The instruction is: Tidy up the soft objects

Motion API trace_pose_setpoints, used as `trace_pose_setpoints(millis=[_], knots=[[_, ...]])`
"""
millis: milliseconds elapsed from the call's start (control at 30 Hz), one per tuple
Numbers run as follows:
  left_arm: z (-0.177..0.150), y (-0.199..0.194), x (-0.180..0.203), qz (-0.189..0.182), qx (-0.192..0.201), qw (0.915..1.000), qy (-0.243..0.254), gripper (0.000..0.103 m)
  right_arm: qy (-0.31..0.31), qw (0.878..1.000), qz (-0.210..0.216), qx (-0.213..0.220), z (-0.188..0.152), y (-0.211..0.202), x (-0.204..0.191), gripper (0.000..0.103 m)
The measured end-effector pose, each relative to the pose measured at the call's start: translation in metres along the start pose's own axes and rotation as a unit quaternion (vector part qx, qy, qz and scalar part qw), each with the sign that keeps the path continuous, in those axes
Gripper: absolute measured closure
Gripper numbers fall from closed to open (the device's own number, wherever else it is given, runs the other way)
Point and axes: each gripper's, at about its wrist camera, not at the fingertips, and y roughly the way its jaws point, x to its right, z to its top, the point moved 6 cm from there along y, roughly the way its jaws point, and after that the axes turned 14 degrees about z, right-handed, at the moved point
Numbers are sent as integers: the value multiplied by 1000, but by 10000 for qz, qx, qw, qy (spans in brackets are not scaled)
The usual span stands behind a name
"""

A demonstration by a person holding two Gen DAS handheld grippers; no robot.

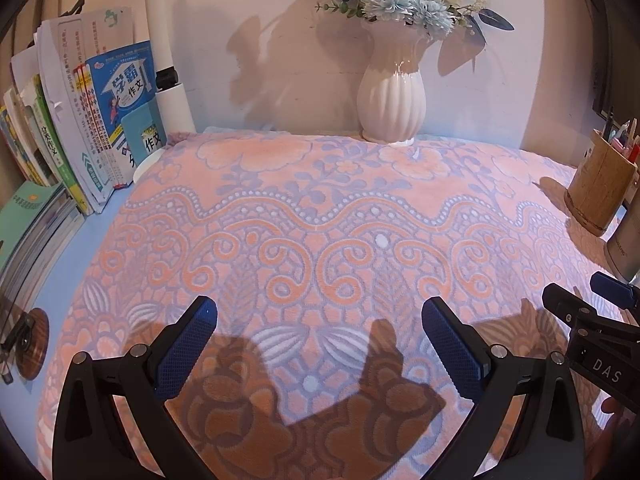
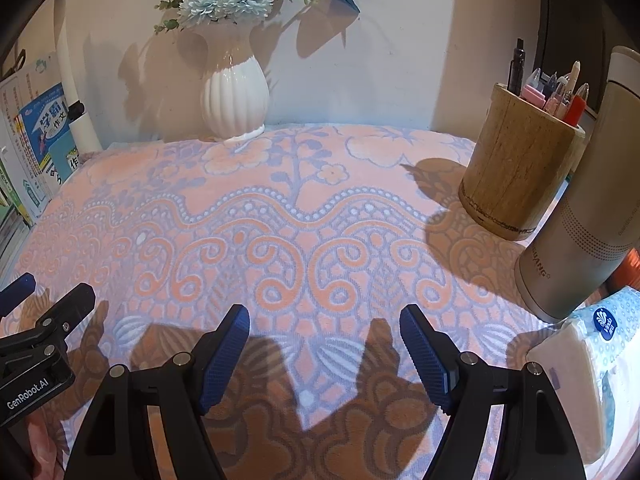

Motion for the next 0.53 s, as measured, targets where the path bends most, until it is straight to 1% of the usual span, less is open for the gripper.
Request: trace_pose_setpoints(millis=[300,467,533], knots=[[0,1,1,-21,-18,10000,33,1,4,10000,13,-27,0,2,0,27],[1,-3,0,-62,106,9999,-9,1,13,10000,8,-30,0,2,-1,27],[0,-3,1,-78,86,9999,5,1,17,10000,0,-35,0,2,-1,27]])
